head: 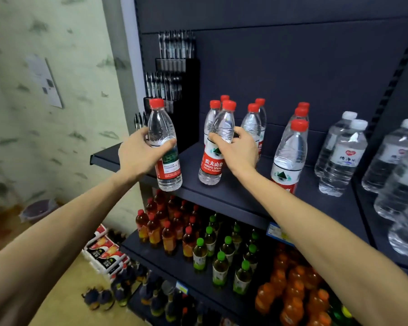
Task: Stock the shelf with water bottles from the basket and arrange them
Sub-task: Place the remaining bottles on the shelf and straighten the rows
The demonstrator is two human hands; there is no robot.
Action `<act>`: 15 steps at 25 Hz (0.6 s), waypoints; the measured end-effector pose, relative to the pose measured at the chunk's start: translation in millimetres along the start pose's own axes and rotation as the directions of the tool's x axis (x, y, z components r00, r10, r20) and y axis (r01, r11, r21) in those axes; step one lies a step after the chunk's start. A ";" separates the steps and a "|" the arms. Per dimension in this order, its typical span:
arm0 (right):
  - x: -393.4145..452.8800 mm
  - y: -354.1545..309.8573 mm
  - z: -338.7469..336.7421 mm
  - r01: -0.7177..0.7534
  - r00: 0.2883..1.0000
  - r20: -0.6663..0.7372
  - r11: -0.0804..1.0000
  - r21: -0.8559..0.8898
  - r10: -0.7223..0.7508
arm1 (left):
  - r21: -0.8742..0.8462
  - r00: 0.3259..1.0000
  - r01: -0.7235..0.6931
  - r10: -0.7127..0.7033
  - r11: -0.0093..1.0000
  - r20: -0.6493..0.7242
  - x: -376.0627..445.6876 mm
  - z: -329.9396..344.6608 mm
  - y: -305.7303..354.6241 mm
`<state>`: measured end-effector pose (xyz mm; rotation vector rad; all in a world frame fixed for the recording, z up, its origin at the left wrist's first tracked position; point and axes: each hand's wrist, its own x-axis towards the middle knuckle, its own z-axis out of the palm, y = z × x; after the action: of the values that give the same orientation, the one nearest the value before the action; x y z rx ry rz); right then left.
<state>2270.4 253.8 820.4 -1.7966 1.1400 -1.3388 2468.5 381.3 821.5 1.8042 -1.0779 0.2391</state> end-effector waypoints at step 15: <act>-35.3 -2.2 5.4 -0.106 0.953 -0.300 0.964 -0.242 0.029 | -0.178 0.959 -0.143 0.181 0.974 0.219 35.4 45.3 -23.0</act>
<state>2272.1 286.4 805.8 -1.7510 1.5849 -1.5106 2493.6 327.1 804.7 1.6287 -1.3752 0.0354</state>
